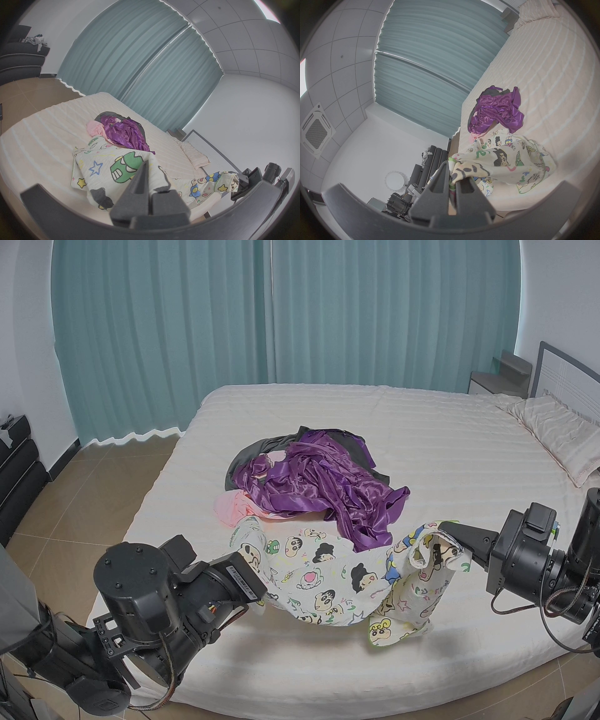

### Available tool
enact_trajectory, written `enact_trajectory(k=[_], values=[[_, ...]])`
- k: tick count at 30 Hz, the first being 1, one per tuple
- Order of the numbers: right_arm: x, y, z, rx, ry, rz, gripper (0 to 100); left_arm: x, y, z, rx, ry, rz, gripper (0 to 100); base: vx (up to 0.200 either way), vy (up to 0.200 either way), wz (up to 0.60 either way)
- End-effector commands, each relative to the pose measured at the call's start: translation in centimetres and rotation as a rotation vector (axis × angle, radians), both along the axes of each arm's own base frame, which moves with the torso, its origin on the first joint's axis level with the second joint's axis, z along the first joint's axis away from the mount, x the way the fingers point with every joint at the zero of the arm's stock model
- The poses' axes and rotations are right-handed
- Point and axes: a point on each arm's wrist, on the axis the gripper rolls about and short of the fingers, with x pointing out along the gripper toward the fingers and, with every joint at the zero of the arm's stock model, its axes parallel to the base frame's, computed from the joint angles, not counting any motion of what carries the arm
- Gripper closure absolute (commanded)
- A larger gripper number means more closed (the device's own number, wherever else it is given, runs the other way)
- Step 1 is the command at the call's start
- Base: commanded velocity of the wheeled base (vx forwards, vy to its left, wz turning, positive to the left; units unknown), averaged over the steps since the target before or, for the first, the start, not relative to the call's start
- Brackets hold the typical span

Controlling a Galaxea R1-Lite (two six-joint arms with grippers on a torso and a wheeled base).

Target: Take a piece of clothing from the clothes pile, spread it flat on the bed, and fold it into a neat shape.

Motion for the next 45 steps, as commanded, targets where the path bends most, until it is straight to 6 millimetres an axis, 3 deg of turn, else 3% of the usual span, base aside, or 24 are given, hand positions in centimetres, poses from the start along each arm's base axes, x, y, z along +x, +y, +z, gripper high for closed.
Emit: enact_trajectory(k=[1,45], values=[[0.1,-0.17,0.04,0.002,-0.001,-0.009,100,0.0,0.02,0.01,0.0,0.0,0.001,100,0.0,-0.2,0.0],[0.64,-1.03,0.04,0.004,0.0,-0.057,100,0.06,0.02,0.0,0.003,-0.001,0.004,100,0.0,-0.2,0.0]])
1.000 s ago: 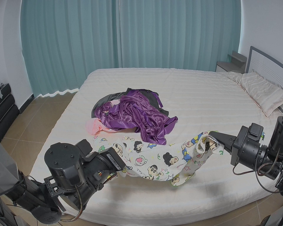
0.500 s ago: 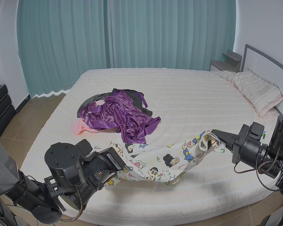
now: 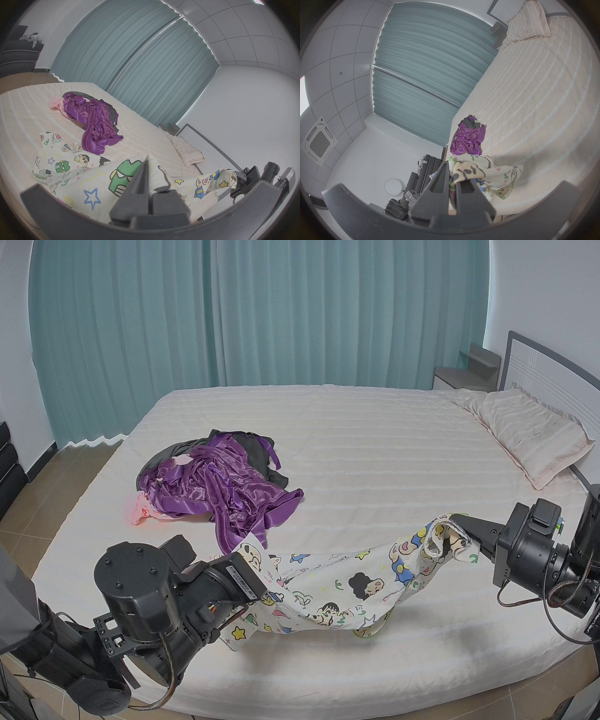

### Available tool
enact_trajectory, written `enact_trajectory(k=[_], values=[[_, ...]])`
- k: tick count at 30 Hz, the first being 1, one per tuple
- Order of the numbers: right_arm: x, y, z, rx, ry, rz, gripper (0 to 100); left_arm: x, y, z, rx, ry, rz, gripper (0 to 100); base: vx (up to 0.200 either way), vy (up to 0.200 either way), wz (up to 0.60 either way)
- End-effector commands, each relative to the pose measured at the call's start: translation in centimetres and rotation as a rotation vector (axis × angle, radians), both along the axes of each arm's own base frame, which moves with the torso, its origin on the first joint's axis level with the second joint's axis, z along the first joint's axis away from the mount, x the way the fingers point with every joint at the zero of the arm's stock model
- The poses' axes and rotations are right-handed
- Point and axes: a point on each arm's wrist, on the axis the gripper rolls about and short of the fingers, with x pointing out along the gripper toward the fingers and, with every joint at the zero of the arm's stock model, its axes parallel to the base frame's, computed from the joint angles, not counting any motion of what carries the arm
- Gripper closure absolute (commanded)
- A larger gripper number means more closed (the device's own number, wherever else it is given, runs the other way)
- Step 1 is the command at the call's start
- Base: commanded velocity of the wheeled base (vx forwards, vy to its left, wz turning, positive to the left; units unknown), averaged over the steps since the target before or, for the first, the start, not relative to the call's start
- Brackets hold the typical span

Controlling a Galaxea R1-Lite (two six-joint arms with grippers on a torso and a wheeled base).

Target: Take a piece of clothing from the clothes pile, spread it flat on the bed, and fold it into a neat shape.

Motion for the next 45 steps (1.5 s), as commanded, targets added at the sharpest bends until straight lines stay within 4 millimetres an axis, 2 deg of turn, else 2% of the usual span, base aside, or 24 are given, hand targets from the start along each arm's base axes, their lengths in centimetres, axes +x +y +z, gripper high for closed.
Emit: enact_trajectory(k=[1,45], values=[[0.04,0.0,-0.04,-0.001,0.001,0.0,100,0.01,0.0,0.03,-0.001,-0.001,0.001,100,0.0,-0.2,0.0],[0.08,-0.01,-0.34,-0.003,0.017,-0.001,100,0.07,0.05,-0.09,0.001,0.003,0.004,100,0.0,-0.2,0.0]])
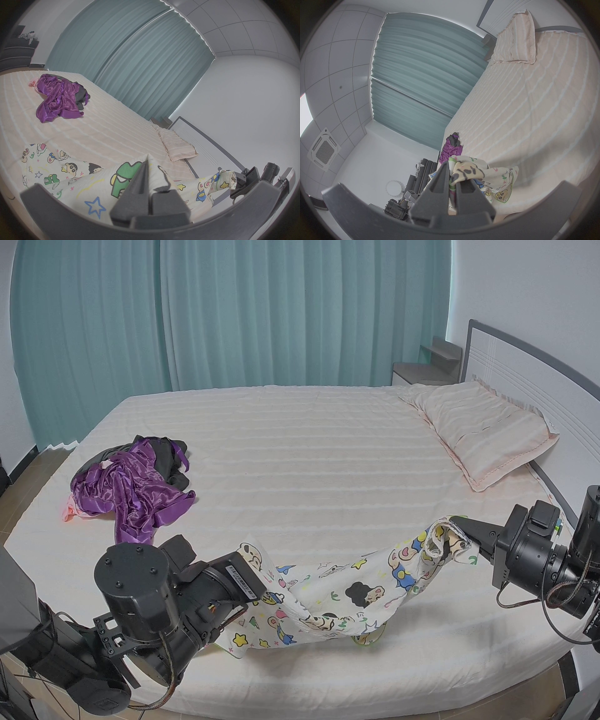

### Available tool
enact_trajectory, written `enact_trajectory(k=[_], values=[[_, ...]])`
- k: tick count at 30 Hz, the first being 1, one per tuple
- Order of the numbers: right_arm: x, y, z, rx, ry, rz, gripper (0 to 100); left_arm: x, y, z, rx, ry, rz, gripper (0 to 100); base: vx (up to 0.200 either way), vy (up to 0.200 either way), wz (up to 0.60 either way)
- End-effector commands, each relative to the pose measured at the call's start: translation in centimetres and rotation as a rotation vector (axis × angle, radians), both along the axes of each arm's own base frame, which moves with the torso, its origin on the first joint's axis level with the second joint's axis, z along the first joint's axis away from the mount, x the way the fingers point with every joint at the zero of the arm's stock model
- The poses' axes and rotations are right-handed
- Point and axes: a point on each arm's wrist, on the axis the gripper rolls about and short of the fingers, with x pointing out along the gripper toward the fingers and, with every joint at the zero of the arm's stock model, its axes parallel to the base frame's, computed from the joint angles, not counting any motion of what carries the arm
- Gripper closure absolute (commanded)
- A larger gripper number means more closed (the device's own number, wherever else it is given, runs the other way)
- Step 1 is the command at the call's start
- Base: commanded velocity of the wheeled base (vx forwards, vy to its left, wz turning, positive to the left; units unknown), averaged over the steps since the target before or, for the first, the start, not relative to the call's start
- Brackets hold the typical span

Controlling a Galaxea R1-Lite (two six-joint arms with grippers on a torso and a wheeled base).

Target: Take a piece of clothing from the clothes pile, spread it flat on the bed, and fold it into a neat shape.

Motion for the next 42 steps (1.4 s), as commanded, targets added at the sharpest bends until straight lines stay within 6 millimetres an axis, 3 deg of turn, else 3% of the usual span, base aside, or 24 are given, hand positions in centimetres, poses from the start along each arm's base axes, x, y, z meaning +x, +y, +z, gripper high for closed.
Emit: enact_trajectory(k=[1,16,25,31,36,42], values=[[0.0,0.0,-0.1,-0.002,0.003,0.002,100,0.0,0.0,0.0,0.001,0.001,0.001,100,0.0,-0.2,0.0],[0.0,0.0,-0.1,-0.002,0.003,0.002,100,0.0,0.1,-0.1,0.005,0.002,0.01,100,0.0,-0.2,0.0],[0.5,0.3,-0.4,-0.02,0.01,0.001,100,0.1,0.2,0.2,0.003,-0.009,0.054,100,0.0,0.0,0.0],[0.5,0.3,-0.7,-0.027,0.018,0.0,100,-0.3,0.7,1.0,-0.006,-0.038,0.069,100,-0.2,0.0,0.0],[-0.3,-0.2,0.2,-0.01,-0.022,-0.001,100,-0.9,1.1,1.6,0.0,-0.06,0.086,100,-0.2,0.0,0.0],[-3.1,-1.4,1.8,0.008,-0.13,0.042,100,-2.4,2.5,2.3,0.031,-0.092,0.094,100,-0.2,0.0,0.0]])
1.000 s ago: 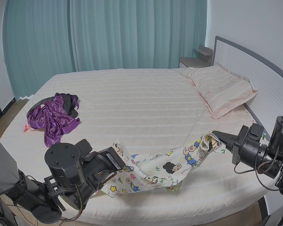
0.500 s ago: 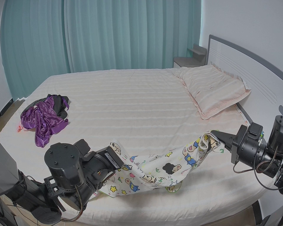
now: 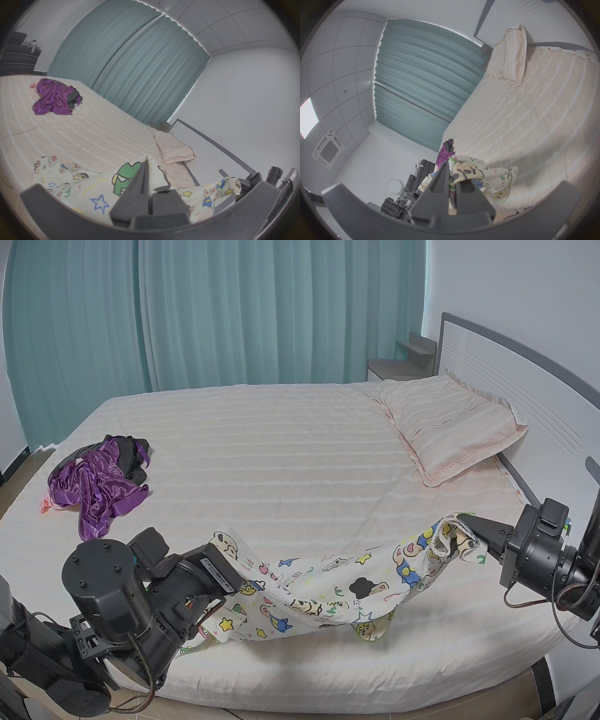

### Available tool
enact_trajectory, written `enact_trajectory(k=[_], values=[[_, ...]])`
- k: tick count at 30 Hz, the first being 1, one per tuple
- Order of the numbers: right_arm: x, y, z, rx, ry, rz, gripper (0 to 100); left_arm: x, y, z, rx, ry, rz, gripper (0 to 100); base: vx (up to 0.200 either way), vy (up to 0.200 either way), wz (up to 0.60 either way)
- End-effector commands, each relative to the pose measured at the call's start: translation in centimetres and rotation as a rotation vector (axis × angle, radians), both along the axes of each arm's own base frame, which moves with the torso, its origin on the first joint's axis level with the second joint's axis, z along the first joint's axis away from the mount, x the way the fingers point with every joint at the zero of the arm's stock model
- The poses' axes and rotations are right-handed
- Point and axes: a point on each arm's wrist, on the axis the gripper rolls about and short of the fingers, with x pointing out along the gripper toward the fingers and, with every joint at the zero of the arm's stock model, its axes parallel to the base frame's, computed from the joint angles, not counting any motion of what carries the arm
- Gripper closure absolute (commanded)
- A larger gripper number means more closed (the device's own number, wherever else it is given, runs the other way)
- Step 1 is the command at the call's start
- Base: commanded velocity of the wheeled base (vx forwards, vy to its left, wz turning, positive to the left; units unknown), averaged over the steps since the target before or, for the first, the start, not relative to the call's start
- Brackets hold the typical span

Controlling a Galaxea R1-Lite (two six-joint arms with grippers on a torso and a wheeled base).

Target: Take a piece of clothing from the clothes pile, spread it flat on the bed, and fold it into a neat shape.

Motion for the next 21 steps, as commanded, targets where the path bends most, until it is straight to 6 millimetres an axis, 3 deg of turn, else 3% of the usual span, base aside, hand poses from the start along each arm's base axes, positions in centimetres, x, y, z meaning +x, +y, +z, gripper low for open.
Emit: enact_trajectory(k=[1,7,13,21], values=[[-2.6,-1.2,1.4,0.015,-0.104,0.046,100,-1.5,1.4,1.0,-0.002,-0.033,0.01,100,-0.2,0.0,0.0],[-5.4,-2.4,2.4,0.021,-0.218,0.121,100,-2.7,2.4,2.2,-0.004,-0.078,0.055,100,-0.2,0.0,0.0],[-8.5,-4.2,4.0,0.067,-0.364,0.185,100,-5.5,4.4,4.2,-0.001,-0.172,0.026,100,0.0,0.0,0.0],[-10.1,-5.1,5.4,0.105,-0.463,0.214,100,-7.5,6.7,6.8,-0.009,-0.278,0.043,100,0.0,0.0,0.0]])
